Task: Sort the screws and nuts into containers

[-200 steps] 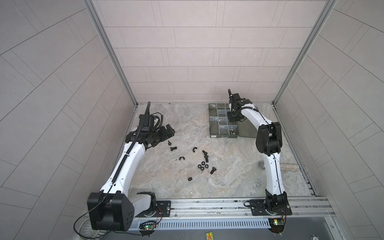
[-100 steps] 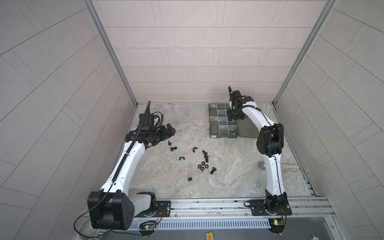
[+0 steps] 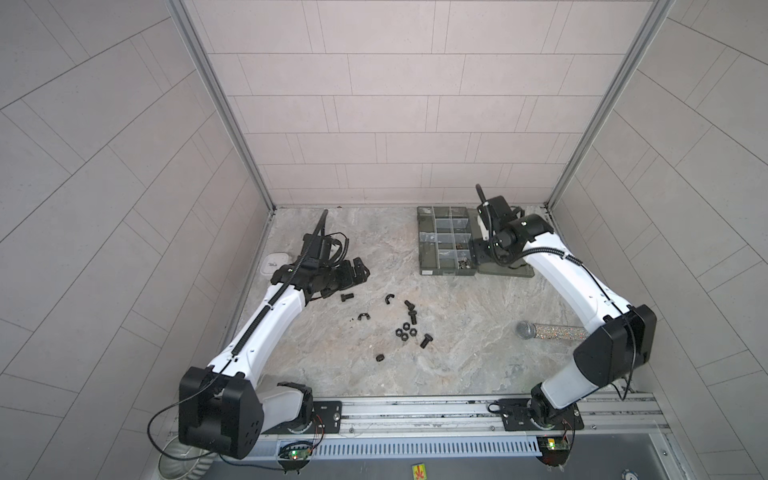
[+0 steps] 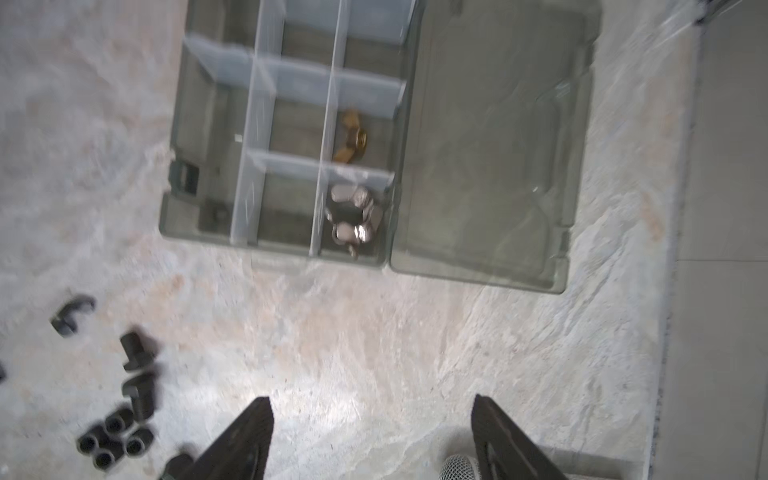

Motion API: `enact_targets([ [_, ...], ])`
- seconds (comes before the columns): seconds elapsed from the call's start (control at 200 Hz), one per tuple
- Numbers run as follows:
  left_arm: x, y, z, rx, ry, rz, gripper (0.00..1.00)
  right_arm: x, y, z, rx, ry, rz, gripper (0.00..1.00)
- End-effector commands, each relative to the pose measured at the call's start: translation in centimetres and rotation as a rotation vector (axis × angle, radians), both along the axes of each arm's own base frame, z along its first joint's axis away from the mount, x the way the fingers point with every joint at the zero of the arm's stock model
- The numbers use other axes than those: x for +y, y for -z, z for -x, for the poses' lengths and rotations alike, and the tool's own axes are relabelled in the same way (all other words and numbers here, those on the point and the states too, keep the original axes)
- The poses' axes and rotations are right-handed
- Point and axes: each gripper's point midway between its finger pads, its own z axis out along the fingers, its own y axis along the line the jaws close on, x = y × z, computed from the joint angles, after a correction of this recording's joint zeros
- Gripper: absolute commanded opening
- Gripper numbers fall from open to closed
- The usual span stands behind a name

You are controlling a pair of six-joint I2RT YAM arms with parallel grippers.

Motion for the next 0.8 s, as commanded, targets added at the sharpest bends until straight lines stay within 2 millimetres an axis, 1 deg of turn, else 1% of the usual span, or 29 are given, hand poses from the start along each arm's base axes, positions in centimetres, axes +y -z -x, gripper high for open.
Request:
enact_targets([
  [0.0,-1.0,1.1,0.3,-0.009,0.029,-0.083,0.97,3.1,-0.9,2.1,-0.046,-0.036,-0.219,0.73],
  [0.095,-1.8,2.6,1.0,0.012,0.117,-0.179,0.94,3.3,-0.8,3.8,-0.073,-0.055,-0.248,0.73],
  [0.18,-1.7,4.2,1.7,0.047,0.2,-0.301,0.91,3.3,-0.9,5.2,-0.059,-0.094,-0.254,0.72],
  [0.24,-1.6,5.0,2.3,0.07,0.276,-0.39,0.89,3.2,-1.2,6.1,-0.052,-0.125,-0.233,0.74],
  [0.28,-1.5,5.4,2.4,0.071,0.308,-0.451,0.89,3.2,-1.4,6.7,-0.056,-0.14,-0.234,0.78],
  [0.305,-1.6,5.5,2.3,0.067,0.325,-0.482,0.89,3.2,-1.6,7.0,-0.06,-0.153,-0.237,0.82],
  [0.37,-2.2,5.8,2.1,0.053,0.377,-0.537,0.89,3.0,-2.1,7.6,-0.072,-0.157,-0.246,0.99],
  [0.475,-2.9,6.5,1.2,0.055,0.419,-0.586,0.89,3.1,-3.2,8.5,-0.089,-0.176,-0.269,0.99],
  [0.585,-3.8,7.7,0.3,0.082,0.455,-0.605,0.87,3.0,-3.9,8.3,-0.103,-0.169,-0.269,0.99],
  [0.675,-4.1,9.0,-0.5,0.092,0.483,-0.636,0.86,3.3,-4.1,7.1,-0.113,-0.153,-0.269,0.99],
  [0.796,-4.8,10.4,-1.3,0.09,0.524,-0.639,0.83,3.9,-4.1,5.0,-0.11,-0.105,-0.288,0.99],
])
